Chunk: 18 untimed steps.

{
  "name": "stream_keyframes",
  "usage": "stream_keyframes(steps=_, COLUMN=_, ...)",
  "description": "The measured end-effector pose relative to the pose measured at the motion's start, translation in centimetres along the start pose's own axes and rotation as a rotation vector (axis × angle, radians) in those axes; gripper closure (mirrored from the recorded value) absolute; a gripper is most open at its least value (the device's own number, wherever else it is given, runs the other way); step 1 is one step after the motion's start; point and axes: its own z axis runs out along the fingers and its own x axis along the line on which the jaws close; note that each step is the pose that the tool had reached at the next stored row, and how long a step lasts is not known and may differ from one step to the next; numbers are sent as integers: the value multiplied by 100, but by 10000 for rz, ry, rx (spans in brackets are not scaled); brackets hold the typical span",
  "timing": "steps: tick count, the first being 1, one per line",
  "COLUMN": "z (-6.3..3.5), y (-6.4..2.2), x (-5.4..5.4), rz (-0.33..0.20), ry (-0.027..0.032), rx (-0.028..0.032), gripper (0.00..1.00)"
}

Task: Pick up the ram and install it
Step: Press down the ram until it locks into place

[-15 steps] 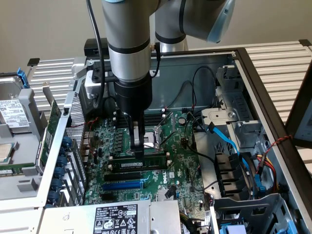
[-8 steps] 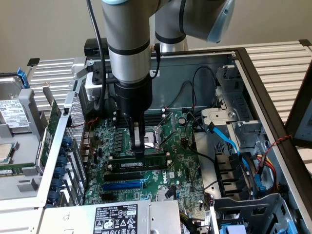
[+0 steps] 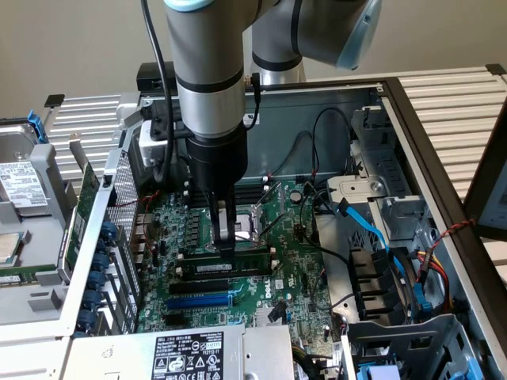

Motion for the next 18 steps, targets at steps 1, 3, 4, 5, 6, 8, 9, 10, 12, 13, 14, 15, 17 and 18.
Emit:
stream_keyframes(steps=1, z=1, y=0, x=0, rz=-13, ry=-1, rx=1, gripper=89)
stream_keyframes(steps=3, z=2, y=0, x=0, rz=-34, ry=-3, rx=3, gripper=89)
stream_keyframes(steps=4, z=2, y=0, x=0, rz=-39, ry=-4, rx=4, gripper=89)
stream_keyframes(steps=5, z=3, y=1, x=2, rz=-46, ry=-4, rx=5, gripper=89)
stream_keyframes(steps=6, z=2, y=1, x=3, rz=-53, ry=-4, rx=4, gripper=89)
stream_keyframes(steps=8, z=3, y=1, x=7, rz=-67, ry=-4, rx=5, gripper=89)
stream_keyframes(steps=9, z=3, y=1, x=7, rz=-71, ry=-4, rx=5, gripper=89)
stream_keyframes(steps=10, z=3, y=0, x=7, rz=-75, ry=-4, rx=5, gripper=89)
stream_keyframes(steps=12, z=2, y=0, x=8, rz=-82, ry=-4, rx=5, gripper=89)
stream_keyframes(steps=13, z=2, y=0, x=8, rz=-85, ry=-3, rx=5, gripper=89)
stream_keyframes(steps=14, z=2, y=0, x=8, rz=-88, ry=-4, rx=5, gripper=89)
stream_keyframes(steps=15, z=2, y=0, x=8, rz=-91, ry=-4, rx=5, gripper=89)
stream_keyframes(steps=17, z=3, y=0, x=9, rz=-93, ry=-4, rx=6, gripper=89)
stream_keyframes(steps=18, z=3, y=1, x=9, rz=-94, ry=-4, rx=5, gripper=89)
